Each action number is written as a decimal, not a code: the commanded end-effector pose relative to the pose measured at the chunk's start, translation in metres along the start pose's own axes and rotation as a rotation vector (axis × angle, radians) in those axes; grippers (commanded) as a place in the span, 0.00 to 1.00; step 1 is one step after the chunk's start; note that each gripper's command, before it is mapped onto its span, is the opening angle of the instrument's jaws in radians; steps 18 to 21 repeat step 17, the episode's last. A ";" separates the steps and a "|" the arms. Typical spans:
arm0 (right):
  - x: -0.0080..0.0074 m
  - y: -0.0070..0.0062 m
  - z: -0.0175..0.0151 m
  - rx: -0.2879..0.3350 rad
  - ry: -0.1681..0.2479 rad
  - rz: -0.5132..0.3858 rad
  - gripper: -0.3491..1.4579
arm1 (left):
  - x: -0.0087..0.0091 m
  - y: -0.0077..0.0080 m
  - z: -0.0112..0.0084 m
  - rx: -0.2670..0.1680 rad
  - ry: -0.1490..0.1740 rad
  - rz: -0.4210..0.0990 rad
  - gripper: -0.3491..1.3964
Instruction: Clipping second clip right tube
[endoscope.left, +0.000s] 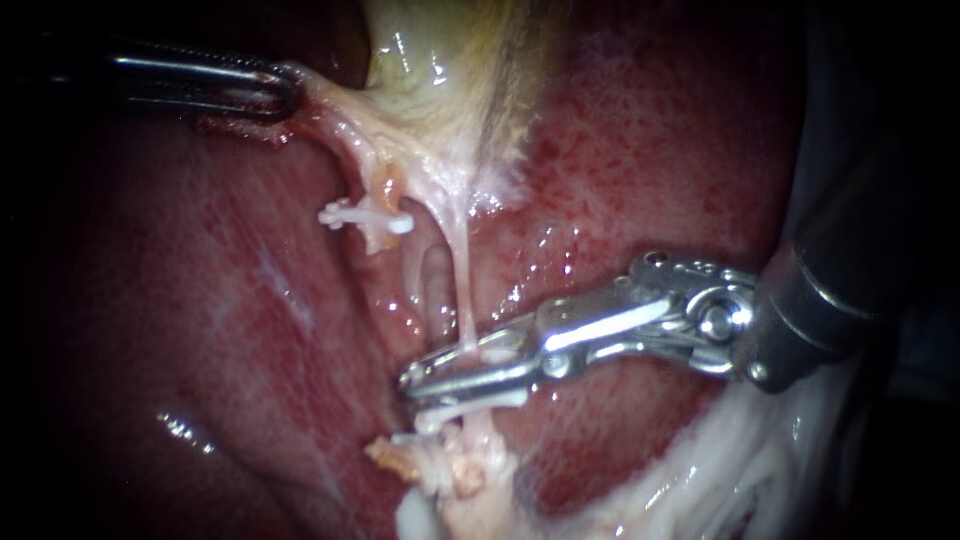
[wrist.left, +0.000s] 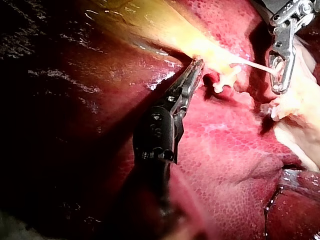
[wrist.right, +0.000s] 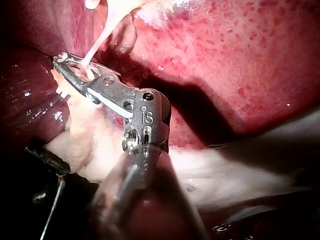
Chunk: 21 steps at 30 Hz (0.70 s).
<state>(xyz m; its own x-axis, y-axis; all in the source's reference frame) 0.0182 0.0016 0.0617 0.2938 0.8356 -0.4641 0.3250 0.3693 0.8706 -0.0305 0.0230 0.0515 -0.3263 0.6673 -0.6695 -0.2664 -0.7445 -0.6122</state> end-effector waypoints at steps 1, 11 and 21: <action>-0.0001 0.0000 0.0000 0.000 0.000 0.000 0.00 | 0.0000 0.0000 0.0000 -0.001 0.000 0.000 0.00; -0.0001 0.0000 0.0000 0.004 -0.002 0.012 0.00 | 0.0000 -0.0001 0.0001 0.000 0.000 0.000 0.00; -0.0004 0.0003 -0.0003 0.010 -0.003 0.010 0.11 | 0.0000 -0.0002 0.0001 -0.001 0.000 0.000 0.00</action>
